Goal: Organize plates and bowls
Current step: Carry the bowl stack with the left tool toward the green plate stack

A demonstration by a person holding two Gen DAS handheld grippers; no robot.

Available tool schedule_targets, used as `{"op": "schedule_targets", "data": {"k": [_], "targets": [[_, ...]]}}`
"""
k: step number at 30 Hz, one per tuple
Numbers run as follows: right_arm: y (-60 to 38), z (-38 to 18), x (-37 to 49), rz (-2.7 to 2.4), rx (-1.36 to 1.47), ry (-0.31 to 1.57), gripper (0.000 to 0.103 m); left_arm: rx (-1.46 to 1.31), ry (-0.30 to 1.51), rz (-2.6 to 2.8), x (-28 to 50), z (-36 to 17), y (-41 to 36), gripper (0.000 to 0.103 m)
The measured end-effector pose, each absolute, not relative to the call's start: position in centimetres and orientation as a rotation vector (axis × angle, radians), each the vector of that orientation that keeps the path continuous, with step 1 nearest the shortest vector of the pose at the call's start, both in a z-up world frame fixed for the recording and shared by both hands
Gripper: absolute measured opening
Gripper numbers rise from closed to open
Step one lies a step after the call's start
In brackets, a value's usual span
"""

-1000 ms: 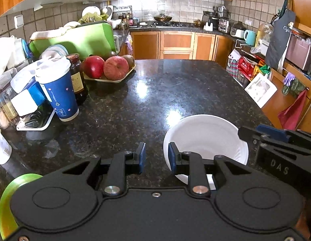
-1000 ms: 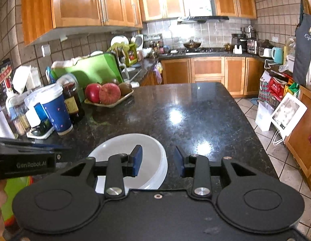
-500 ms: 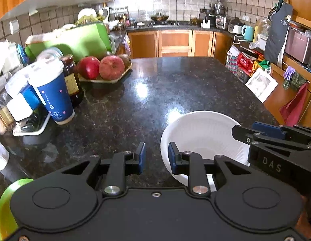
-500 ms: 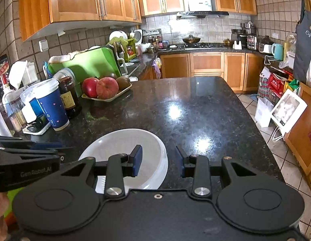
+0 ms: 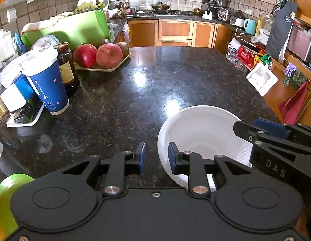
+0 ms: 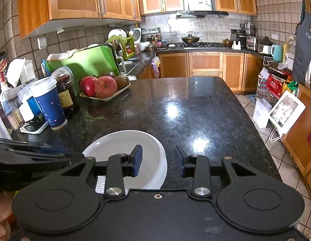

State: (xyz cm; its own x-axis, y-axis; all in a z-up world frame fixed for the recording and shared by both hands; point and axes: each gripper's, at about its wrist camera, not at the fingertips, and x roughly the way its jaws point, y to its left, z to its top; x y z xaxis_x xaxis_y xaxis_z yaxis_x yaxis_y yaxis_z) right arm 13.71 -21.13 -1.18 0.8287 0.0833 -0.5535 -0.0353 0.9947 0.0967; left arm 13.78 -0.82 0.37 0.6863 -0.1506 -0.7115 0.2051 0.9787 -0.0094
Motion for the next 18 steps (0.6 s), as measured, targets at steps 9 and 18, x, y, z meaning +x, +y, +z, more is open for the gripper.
{"op": "schedule_targets", "data": {"k": [9, 18], "targets": [[-21.1, -1.6, 13.9, 0.068, 0.083, 0.63, 0.036, 0.077, 0.794, -0.215, 13.8, 0.0, -1.1, 0.035], [-21.4, -2.5, 15.1, 0.056, 0.096, 0.681, 0.033, 0.061, 0.833, -0.225, 14.9, -0.9, -1.0, 0.035]]}}
